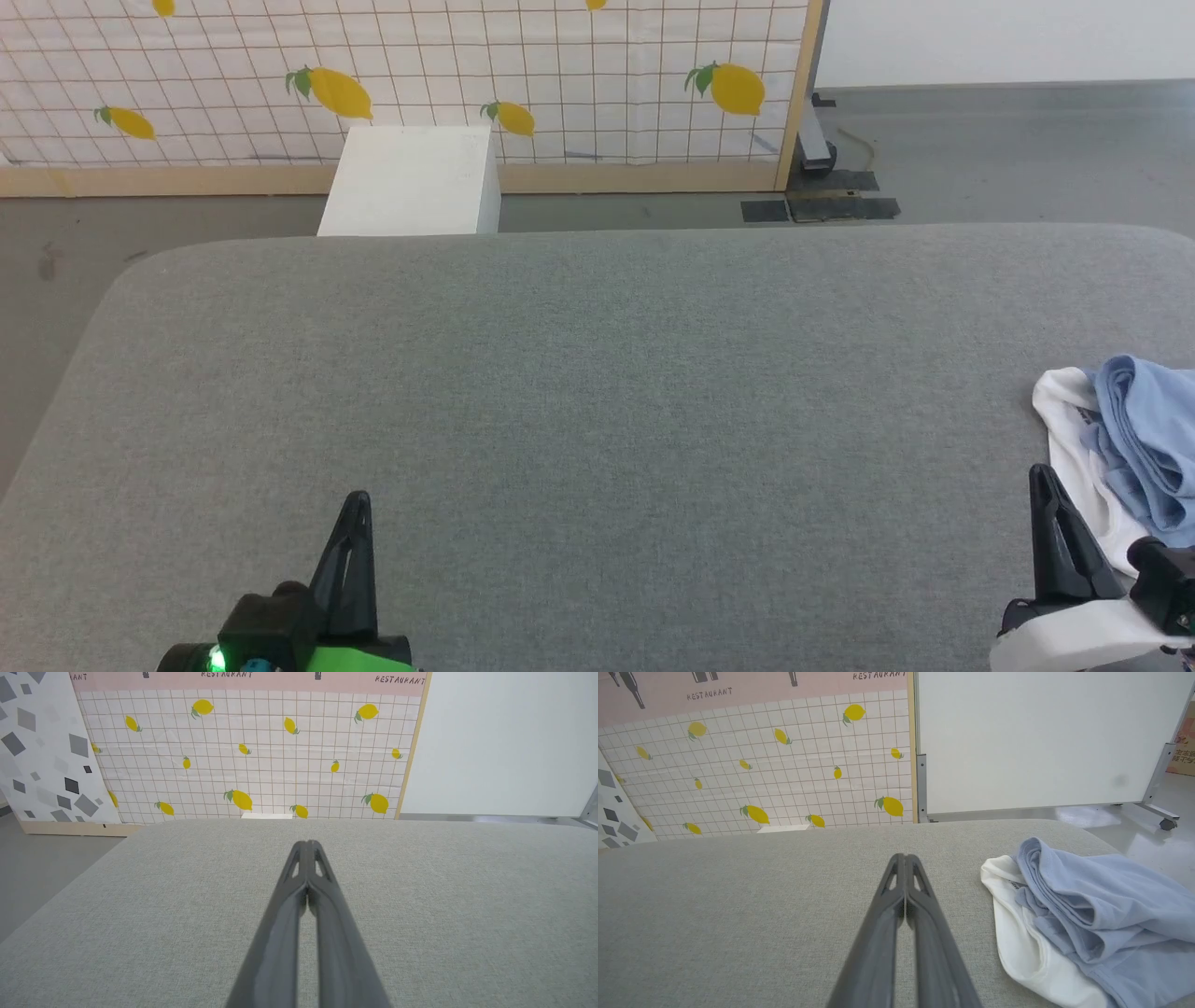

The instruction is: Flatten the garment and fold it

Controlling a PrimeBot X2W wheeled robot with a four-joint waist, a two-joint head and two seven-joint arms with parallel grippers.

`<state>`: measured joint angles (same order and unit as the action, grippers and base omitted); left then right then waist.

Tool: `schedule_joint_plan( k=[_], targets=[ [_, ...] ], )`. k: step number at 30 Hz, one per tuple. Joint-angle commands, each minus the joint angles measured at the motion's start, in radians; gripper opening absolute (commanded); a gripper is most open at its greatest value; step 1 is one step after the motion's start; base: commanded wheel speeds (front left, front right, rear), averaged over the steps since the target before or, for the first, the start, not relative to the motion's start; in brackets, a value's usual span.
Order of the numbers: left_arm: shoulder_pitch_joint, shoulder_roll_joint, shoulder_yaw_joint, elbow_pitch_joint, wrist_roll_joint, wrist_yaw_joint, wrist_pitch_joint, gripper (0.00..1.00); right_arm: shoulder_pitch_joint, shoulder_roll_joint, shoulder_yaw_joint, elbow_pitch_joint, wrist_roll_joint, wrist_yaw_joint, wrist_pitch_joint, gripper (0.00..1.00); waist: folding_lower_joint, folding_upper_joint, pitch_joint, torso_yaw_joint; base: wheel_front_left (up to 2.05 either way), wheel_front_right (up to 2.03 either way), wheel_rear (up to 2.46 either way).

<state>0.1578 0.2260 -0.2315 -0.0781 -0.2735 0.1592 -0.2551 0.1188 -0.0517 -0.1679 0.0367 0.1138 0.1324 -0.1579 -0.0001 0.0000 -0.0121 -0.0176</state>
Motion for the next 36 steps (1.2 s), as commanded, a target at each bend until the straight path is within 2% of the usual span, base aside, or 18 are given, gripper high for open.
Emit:
schedule_joint_plan(
  k=[1, 36],
  targets=[
    [-0.005, -0.005, 0.007, 0.002, 0.009, -0.005, 0.007, 0.0, -0.004, 0.0, 0.004, -0.001, -0.004, 0.0, 0.004, 0.0, 0.0001, 0.0, 0.0, 0.0, 0.0, 0.0, 0.0],
    [-0.048, -0.054, 0.071, 0.024, 0.084, -0.049, 0.077, 0.0, -0.037, 0.0, 0.051, -0.011, -0.035, -0.001, 0.048, 0.0, 0.0001, 0.0, 0.004, 0.005, 0.0, 0.0, 0.0]
  ],
)
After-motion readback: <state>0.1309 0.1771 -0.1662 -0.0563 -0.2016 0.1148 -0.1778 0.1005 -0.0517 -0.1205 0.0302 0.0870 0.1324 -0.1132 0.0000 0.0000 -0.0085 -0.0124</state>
